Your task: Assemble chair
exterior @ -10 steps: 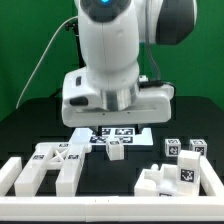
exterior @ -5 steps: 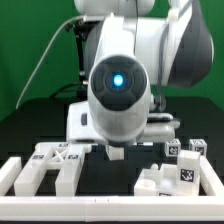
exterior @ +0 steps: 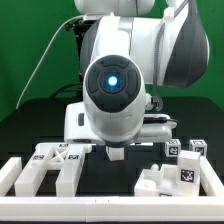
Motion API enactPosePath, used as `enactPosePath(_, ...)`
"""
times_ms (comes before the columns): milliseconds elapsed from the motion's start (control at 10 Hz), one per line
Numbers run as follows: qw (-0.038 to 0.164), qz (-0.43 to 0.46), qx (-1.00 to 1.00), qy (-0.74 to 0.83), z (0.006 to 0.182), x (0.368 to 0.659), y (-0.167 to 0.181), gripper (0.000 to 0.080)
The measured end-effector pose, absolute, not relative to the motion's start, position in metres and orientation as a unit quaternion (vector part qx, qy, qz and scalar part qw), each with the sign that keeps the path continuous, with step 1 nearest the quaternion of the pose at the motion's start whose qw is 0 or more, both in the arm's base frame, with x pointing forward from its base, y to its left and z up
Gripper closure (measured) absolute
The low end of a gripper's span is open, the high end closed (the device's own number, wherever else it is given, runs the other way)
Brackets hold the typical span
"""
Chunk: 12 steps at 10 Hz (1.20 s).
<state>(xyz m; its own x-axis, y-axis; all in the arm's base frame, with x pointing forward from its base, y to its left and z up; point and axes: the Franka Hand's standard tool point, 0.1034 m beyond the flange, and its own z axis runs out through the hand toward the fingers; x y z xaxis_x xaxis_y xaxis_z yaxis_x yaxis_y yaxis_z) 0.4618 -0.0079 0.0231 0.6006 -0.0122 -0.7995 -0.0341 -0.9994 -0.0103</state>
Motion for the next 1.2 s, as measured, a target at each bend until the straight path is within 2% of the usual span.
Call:
enactPosePath(200,0.009,0.454,-0.891,0.020,0.0124,0.4510,-0.0084,0.0151)
enactPosePath(500,0.009,0.455,-0.890,0.022,0.0113,0.4503,-0.0100,0.0177)
enactPosePath(600,0.009,0.455,-0.890,0.023,0.0113,0.4503,-0.0104,0.0374)
enactPosePath(700,0.009,0.455,-0.890,0.023,0.0113,0.4503,-0.0107,0.0374)
enactPosePath(800,0.009,0.455,-0.890,0.023,0.0113,0.4503,-0.0109,0.0514)
enactPosePath(1200,0.009,0.455,-0.890,0.024,0.0113,0.4503,-0.0117,0.0514)
